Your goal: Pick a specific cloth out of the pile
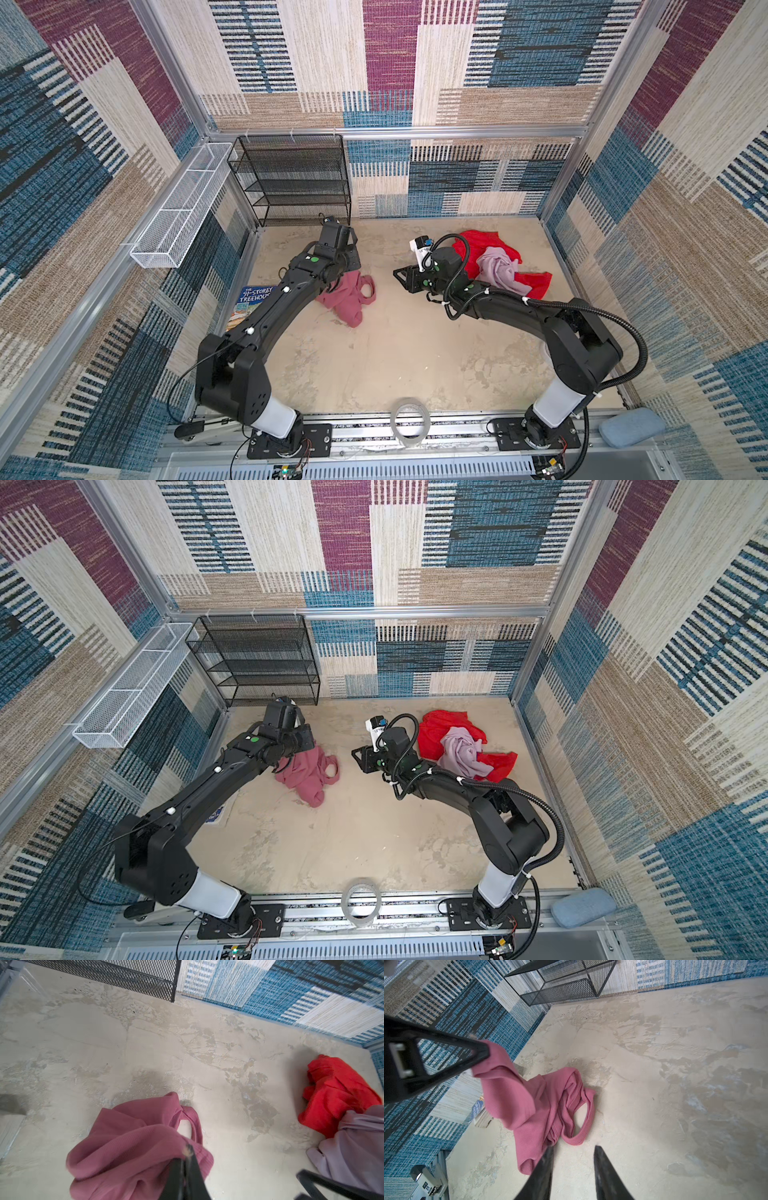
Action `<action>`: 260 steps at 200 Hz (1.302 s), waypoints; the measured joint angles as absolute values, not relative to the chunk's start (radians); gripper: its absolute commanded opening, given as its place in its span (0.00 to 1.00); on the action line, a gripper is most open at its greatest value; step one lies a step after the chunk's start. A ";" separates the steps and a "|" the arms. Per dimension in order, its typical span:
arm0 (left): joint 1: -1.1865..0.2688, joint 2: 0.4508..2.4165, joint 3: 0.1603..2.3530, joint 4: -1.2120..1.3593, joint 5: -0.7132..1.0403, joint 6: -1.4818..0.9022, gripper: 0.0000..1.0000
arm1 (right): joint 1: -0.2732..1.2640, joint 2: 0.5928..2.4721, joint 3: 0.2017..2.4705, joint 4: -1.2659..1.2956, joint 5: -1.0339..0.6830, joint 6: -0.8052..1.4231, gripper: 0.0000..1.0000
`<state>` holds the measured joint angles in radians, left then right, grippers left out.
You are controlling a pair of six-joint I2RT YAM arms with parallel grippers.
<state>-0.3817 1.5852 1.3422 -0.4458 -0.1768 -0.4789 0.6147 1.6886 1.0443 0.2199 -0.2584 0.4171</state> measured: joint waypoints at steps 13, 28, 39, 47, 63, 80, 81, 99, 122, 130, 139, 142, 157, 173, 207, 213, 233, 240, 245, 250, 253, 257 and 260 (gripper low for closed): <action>-0.382 1.645 1.364 -0.419 -0.177 -0.473 0.00 | 0.613 1.675 1.037 0.220 -0.258 0.417 0.36; -0.381 1.720 1.392 -0.385 -0.177 -0.468 0.00 | 0.611 1.663 1.031 0.217 -0.250 0.417 0.36; -0.380 1.774 1.417 -0.375 -0.176 -0.466 0.00 | 0.606 1.654 1.029 0.214 -0.241 0.416 0.36; -0.380 1.814 1.438 -0.370 -0.176 -0.464 0.00 | 0.603 1.648 1.027 0.212 -0.228 0.413 0.36; -0.379 1.887 1.475 -0.346 -0.176 -0.459 0.00 | 0.600 1.634 1.018 0.211 -0.224 0.410 0.36; -0.377 1.952 1.508 -0.338 -0.169 -0.456 0.00 | 0.596 1.622 1.008 0.207 -0.205 0.408 0.36; -0.377 1.957 1.510 -0.337 -0.168 -0.456 0.00 | 0.595 1.621 1.007 0.205 -0.205 0.408 0.36; -0.377 2.005 1.530 -0.324 -0.164 -0.449 0.00 | 0.593 1.610 1.002 0.191 -0.197 0.405 0.36; -0.375 2.037 1.532 -0.321 -0.153 -0.446 0.00 | 0.591 1.601 0.994 0.187 -0.185 0.405 0.36; -0.375 2.040 1.531 -0.321 -0.150 -0.446 0.00 | 0.590 1.601 0.994 0.185 -0.182 0.405 0.36; -0.375 2.040 1.525 -0.317 -0.150 -0.446 0.00 | 0.590 1.601 0.994 0.183 -0.182 0.405 0.36; -0.375 2.039 1.522 -0.314 -0.150 -0.446 0.03 | 0.590 1.601 0.994 0.183 -0.182 0.405 0.36; -0.376 2.035 1.507 -0.305 -0.148 -0.446 0.21 | 0.589 1.600 0.993 0.182 -0.182 0.405 0.36; -0.376 2.019 1.493 -0.311 -0.139 -0.447 0.31 | 0.589 1.599 0.993 0.182 -0.182 0.405 0.37; -0.375 1.907 1.450 -0.311 -0.129 -0.446 0.38 | 0.589 1.581 0.989 0.178 -0.183 0.405 0.38; -0.375 1.884 1.443 -0.311 -0.128 -0.446 0.40 | 0.589 1.578 0.988 0.178 -0.183 0.405 0.38; -0.376 1.792 1.398 -0.311 -0.125 -0.446 0.43 | 0.589 1.572 0.986 0.178 -0.182 0.405 0.39; -0.376 1.757 1.373 -0.310 -0.125 -0.446 0.44 | 0.589 1.568 0.980 0.181 -0.182 0.405 0.40; -0.376 1.728 1.350 -0.310 -0.124 -0.446 0.44 | 0.589 1.566 0.975 0.183 -0.182 0.406 0.40; -0.376 1.697 1.325 -0.310 -0.125 -0.446 0.44 | 0.589 1.565 0.971 0.184 -0.183 0.406 0.40; -0.376 1.679 1.309 -0.310 -0.124 -0.446 0.44 | 0.589 1.564 0.968 0.186 -0.182 0.406 0.40; -0.376 1.655 1.287 -0.311 -0.123 -0.447 0.44 | 0.589 1.563 0.965 0.186 -0.183 0.406 0.40; -0.377 1.638 1.269 -0.311 -0.123 -0.447 0.45 | 0.589 1.563 0.962 0.186 -0.183 0.406 0.40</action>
